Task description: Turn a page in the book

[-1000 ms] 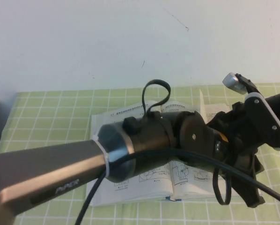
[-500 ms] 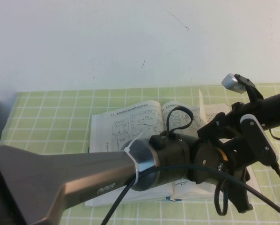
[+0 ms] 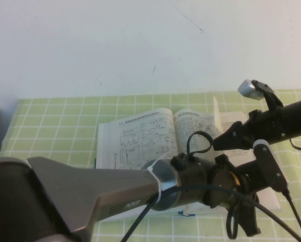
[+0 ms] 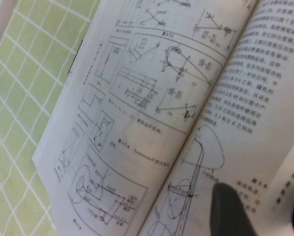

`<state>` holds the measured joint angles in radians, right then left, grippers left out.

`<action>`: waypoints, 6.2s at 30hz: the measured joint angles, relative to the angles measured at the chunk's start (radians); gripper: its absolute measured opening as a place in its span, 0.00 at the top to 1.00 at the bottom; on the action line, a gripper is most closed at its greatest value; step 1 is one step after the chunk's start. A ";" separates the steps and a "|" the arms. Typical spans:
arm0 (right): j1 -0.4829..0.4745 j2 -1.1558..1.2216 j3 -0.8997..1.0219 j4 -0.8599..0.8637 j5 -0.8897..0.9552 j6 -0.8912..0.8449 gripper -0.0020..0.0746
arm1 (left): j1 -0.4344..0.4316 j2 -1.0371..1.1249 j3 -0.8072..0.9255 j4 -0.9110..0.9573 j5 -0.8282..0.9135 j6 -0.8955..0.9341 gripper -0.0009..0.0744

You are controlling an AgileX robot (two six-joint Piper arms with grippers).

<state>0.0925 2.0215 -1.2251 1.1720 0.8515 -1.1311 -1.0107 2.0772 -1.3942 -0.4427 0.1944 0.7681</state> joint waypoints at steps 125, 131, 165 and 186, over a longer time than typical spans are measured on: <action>-0.131 0.224 -0.170 -0.001 0.052 0.006 0.98 | 0.076 -0.238 0.001 0.904 0.722 -1.226 0.99; -0.131 0.217 -0.170 -0.009 0.066 0.004 0.98 | 0.098 -0.257 0.110 0.902 0.702 -1.240 0.99; -0.131 -0.766 0.341 0.255 -0.185 -0.527 0.98 | 0.210 -1.175 0.772 1.404 0.237 -1.871 0.99; -0.131 -1.294 0.758 0.329 -0.223 -0.740 0.98 | 0.212 -1.585 1.100 1.427 0.122 -1.925 0.99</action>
<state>-0.0387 0.7278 -0.4674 1.5007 0.6290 -1.8706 -0.7984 0.4919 -0.2938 0.9839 0.3169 -1.1566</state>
